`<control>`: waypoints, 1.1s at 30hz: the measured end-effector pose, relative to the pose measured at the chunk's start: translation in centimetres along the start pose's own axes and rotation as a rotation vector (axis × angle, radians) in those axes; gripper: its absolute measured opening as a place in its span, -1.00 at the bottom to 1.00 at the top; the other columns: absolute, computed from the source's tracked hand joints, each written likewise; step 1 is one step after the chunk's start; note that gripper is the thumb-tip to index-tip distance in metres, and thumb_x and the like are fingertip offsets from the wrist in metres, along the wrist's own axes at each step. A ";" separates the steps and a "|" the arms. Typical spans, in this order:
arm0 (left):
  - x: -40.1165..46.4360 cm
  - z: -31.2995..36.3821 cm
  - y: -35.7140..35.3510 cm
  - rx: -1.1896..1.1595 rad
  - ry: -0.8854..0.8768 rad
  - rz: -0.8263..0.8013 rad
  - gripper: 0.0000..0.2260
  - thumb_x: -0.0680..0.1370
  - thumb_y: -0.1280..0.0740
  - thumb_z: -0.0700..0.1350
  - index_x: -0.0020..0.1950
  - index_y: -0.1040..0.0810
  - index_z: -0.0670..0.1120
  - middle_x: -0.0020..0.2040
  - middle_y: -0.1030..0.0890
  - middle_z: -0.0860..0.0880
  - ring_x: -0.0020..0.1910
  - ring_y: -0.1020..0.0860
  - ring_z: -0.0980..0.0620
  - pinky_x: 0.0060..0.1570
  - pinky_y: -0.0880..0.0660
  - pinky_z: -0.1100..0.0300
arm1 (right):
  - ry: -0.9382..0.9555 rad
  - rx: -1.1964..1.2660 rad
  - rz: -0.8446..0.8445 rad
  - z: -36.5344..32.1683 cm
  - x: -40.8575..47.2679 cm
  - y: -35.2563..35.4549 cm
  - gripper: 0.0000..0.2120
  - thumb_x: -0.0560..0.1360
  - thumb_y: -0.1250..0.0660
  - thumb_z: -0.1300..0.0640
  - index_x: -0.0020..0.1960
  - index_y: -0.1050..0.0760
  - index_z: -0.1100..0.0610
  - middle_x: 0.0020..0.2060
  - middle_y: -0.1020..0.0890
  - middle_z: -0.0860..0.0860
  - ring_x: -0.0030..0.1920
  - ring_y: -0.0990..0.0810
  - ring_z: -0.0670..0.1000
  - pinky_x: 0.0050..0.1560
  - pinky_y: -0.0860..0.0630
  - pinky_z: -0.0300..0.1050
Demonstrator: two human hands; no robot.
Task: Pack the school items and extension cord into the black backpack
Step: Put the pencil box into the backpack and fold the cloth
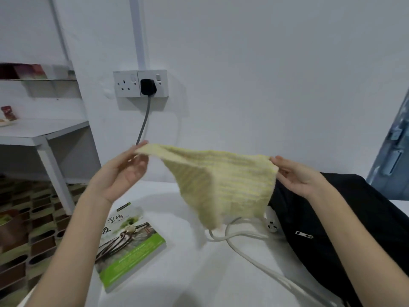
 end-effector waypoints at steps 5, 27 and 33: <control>-0.3 -4.4 -5.1 0.643 -0.098 -0.032 -0.67 0.41 -0.27 -0.51 0.00 -0.62 -0.17 -0.09 -0.69 -0.01 -0.16 -0.64 0.13 -0.19 -0.53 0.38 | 0.182 -0.329 -0.037 1.5 -1.5 -4.4 -0.76 0.36 -0.40 0.45 -0.04 -0.52 0.22 -0.27 -0.63 0.11 -0.33 -0.65 -0.04 -0.25 -0.60 -0.26; 2.8 -22.2 -7.7 1.384 -0.179 -0.649 -0.73 0.37 -0.50 -0.03 0.02 -0.58 -0.04 0.40 -0.23 0.30 0.43 0.01 0.35 0.44 -0.03 0.18 | -0.133 -0.249 -0.595 2.9 -6.8 3.0 -0.83 0.27 -0.48 0.30 -0.20 -0.55 0.14 -0.28 -0.62 0.08 -0.31 -0.58 -0.04 -0.29 -0.50 -0.26; 2.5 -17.6 -7.8 1.206 0.070 -0.551 -0.69 0.31 -0.46 0.19 -0.05 -0.65 0.05 0.16 -0.51 0.32 0.29 -0.20 0.54 0.36 -0.18 0.27 | 0.077 0.016 -0.259 -0.3 -6.0 5.3 -0.57 -0.04 -0.67 0.20 -0.28 -0.54 0.11 -0.34 -0.59 0.05 -0.38 -0.59 -0.03 -0.38 -0.54 -0.21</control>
Point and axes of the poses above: each hand's wrist, its own x-axis towards the middle knuckle, its own y-axis out of the back of the hand, z = x × y, the point moved 1 cm from there along x, towards the middle knuckle
